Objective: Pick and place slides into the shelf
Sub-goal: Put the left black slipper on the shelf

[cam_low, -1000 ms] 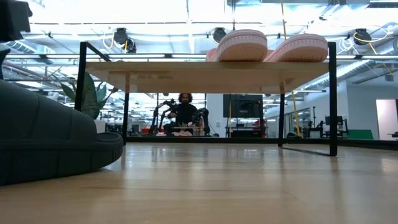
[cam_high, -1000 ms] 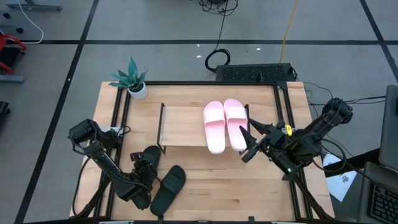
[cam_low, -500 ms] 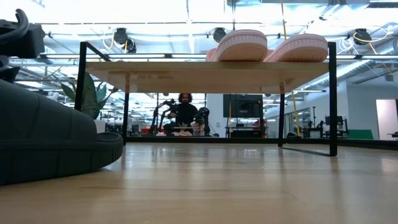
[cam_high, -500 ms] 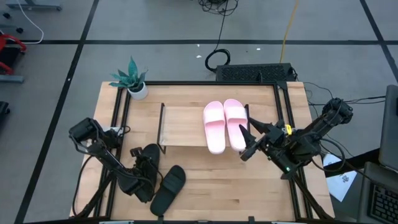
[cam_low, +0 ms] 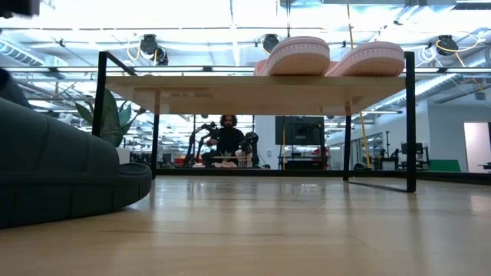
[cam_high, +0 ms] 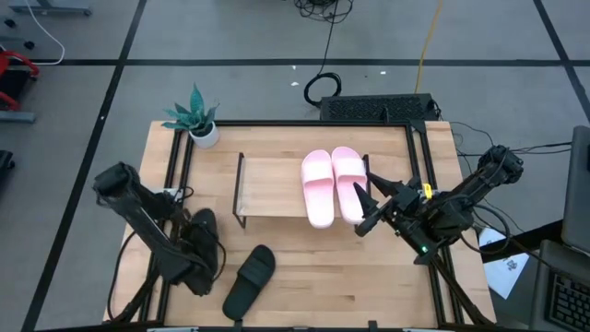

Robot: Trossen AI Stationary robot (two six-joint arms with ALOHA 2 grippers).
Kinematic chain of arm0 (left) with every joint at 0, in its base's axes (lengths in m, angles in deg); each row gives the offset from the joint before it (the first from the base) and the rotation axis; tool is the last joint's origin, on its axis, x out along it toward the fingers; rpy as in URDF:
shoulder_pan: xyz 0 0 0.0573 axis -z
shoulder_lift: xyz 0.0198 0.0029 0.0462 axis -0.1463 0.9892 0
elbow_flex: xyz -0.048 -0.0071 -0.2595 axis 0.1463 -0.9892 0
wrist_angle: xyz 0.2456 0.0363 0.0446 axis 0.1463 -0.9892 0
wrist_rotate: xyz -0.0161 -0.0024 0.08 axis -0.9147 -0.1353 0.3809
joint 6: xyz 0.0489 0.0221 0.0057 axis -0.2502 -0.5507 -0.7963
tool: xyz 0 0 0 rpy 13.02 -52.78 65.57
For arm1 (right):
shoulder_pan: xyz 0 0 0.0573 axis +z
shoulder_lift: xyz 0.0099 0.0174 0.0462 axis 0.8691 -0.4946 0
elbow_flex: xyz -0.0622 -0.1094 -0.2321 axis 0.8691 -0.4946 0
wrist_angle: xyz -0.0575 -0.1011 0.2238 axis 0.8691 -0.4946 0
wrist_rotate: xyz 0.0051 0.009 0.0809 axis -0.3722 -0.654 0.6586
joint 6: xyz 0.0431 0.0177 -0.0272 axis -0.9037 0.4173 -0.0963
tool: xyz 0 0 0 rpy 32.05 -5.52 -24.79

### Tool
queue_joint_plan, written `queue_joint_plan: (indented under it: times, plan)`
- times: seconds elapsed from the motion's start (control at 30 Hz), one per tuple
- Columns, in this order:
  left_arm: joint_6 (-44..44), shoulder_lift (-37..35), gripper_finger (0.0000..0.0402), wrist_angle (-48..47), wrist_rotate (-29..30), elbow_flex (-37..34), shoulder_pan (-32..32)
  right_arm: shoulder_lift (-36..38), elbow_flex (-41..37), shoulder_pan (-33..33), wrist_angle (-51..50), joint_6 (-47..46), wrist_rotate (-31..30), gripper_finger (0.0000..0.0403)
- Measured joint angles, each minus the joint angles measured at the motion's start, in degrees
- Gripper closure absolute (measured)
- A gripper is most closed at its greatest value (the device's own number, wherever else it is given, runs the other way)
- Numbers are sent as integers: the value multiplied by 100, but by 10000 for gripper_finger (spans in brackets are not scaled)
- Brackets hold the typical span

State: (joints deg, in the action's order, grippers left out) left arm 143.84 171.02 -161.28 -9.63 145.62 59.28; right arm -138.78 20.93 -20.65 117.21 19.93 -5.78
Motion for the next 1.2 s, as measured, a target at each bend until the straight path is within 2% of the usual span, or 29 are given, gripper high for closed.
queue_joint_plan:
  times: [0.13,0.23,0.33,0.57,0.7,0.8,0.97,1.13,1.2]
  plan:
    - [237,-577,400,-28,-129,333,1,0,0,2,-49,14,-2,220]
    - [351,-816,401,8,197,724,-45,0,0,3,-49,48,-18,220]
    - [55,-822,401,-4,427,1166,-159,0,0,17,-58,61,-87,220]
    - [-1082,-829,401,0,1565,2657,-559,-2,0,37,-170,89,-155,220]
    - [-2218,-829,401,-4,2669,3420,-930,-2,0,37,-183,222,-155,220]
    - [-3170,-773,401,22,3356,3621,-1496,-2,0,37,-201,240,-155,220]
    - [-4662,-667,401,475,3319,3434,-2648,-2,0,37,-216,353,-153,220]
    - [-6689,-80,402,1296,3134,3258,-3565,-2,0,11,-253,340,-155,220]
    - [-7229,170,402,1360,3046,3258,-3796,-2,0,11,-263,346,-155,220]
